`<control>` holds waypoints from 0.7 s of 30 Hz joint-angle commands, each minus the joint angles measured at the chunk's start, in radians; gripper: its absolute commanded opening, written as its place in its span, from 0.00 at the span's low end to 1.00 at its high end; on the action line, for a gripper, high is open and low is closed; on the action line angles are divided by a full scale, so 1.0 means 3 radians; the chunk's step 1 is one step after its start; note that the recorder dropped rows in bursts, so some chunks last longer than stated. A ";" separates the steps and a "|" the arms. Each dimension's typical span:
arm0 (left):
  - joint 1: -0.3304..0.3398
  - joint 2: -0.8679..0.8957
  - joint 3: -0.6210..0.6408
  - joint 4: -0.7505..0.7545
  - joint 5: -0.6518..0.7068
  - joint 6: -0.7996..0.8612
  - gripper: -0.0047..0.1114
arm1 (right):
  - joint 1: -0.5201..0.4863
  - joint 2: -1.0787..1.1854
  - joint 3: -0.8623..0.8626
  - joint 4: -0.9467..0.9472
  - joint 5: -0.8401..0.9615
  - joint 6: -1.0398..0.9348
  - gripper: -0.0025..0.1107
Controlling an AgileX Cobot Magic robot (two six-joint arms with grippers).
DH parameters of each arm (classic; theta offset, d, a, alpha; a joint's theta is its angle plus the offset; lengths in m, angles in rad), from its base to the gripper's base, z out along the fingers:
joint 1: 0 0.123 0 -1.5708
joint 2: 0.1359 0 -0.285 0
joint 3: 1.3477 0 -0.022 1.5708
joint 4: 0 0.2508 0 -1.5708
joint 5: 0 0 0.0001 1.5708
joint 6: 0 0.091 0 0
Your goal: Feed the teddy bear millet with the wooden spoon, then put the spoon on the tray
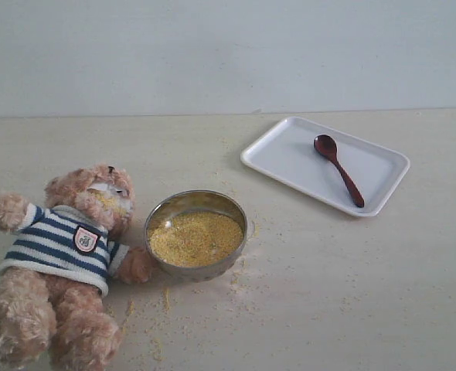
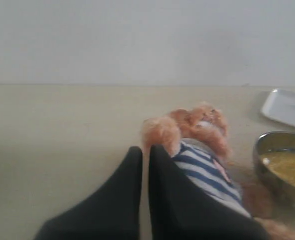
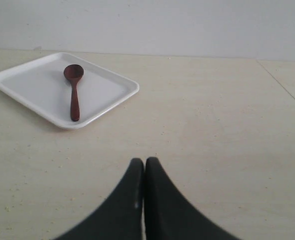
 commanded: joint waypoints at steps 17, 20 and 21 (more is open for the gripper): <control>0.0099 -0.0005 0.0143 0.0912 0.0245 -0.0739 0.08 | -0.0008 -0.0016 -0.0001 -0.0014 -0.0010 0.0002 0.02; 0.0099 -0.0005 0.0143 0.0912 0.0245 -0.0739 0.08 | -0.0008 -0.0016 -0.0001 -0.0014 -0.0010 0.0002 0.02; 0.0099 -0.0005 0.0143 0.0912 0.0245 -0.0739 0.08 | -0.0008 -0.0016 -0.0001 -0.0014 -0.0010 0.0002 0.02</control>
